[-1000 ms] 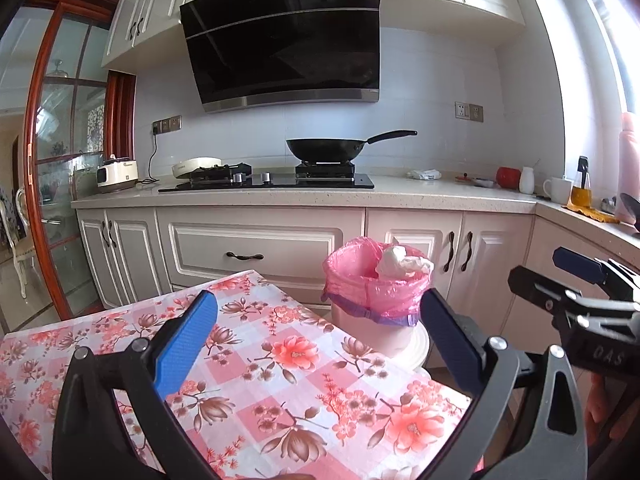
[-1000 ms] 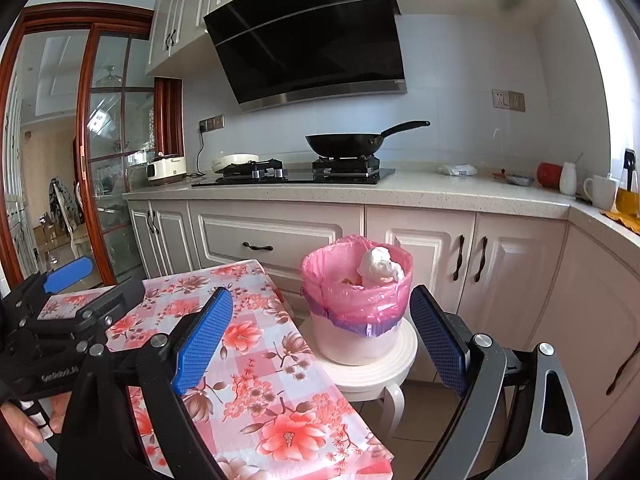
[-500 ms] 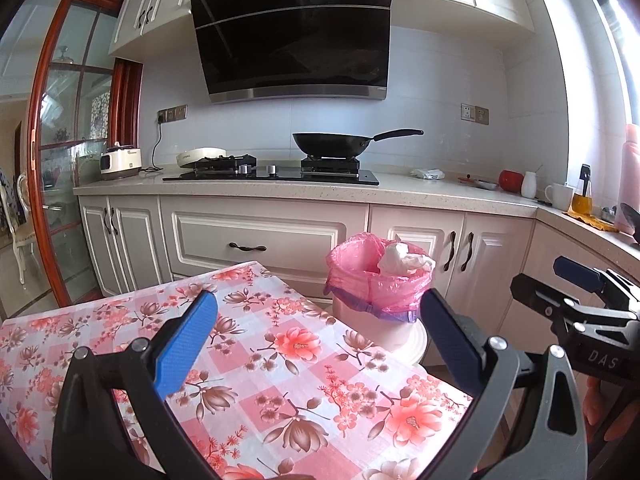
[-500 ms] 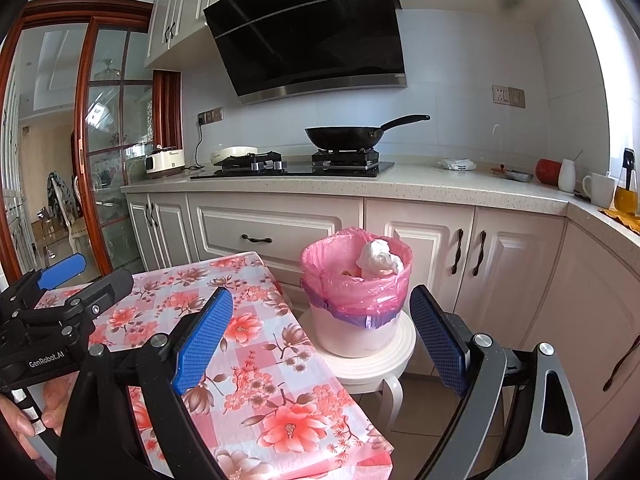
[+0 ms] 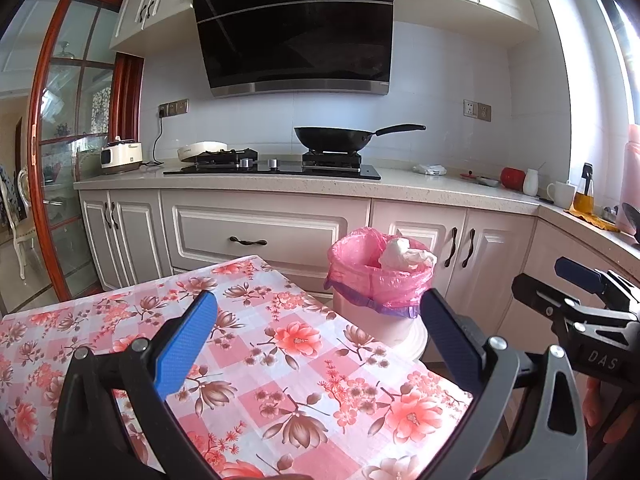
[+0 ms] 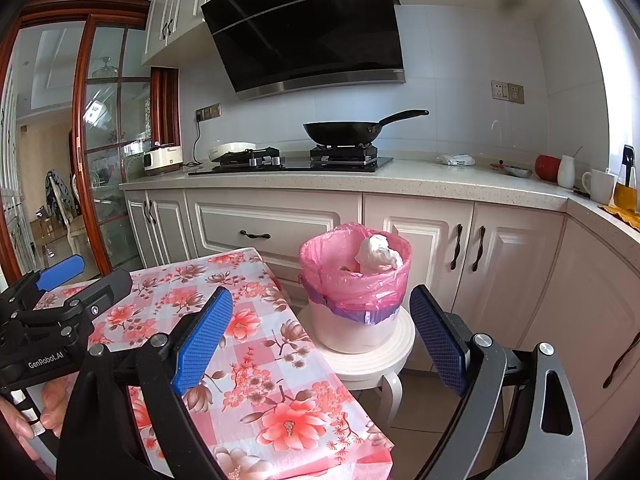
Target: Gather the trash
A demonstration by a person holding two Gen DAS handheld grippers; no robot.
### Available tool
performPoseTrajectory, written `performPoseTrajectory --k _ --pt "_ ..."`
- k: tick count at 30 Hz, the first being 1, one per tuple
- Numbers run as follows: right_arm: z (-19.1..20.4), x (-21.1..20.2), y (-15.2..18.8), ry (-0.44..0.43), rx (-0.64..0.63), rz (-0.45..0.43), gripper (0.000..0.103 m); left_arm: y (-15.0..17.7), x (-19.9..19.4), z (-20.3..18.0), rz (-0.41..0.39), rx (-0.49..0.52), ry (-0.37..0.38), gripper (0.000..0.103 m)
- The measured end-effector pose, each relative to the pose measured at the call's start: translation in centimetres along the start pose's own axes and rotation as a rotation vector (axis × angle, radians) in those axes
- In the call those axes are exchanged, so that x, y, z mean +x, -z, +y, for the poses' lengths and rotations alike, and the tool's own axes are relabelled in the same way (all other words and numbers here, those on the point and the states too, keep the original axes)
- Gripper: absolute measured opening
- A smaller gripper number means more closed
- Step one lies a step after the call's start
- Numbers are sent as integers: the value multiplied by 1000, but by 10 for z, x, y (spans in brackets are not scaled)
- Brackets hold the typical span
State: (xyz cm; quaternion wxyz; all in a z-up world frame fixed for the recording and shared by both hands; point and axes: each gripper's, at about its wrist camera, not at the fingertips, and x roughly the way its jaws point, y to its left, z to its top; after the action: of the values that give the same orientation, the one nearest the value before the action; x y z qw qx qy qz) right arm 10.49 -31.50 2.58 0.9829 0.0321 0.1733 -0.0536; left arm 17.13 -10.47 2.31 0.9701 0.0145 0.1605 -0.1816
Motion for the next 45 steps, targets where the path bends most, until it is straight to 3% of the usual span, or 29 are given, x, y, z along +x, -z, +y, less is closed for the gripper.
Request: performPoseTrajectory --k 45 --pt "3 1 0 -5 -3 7 85 8 1 1 10 9 15 98"
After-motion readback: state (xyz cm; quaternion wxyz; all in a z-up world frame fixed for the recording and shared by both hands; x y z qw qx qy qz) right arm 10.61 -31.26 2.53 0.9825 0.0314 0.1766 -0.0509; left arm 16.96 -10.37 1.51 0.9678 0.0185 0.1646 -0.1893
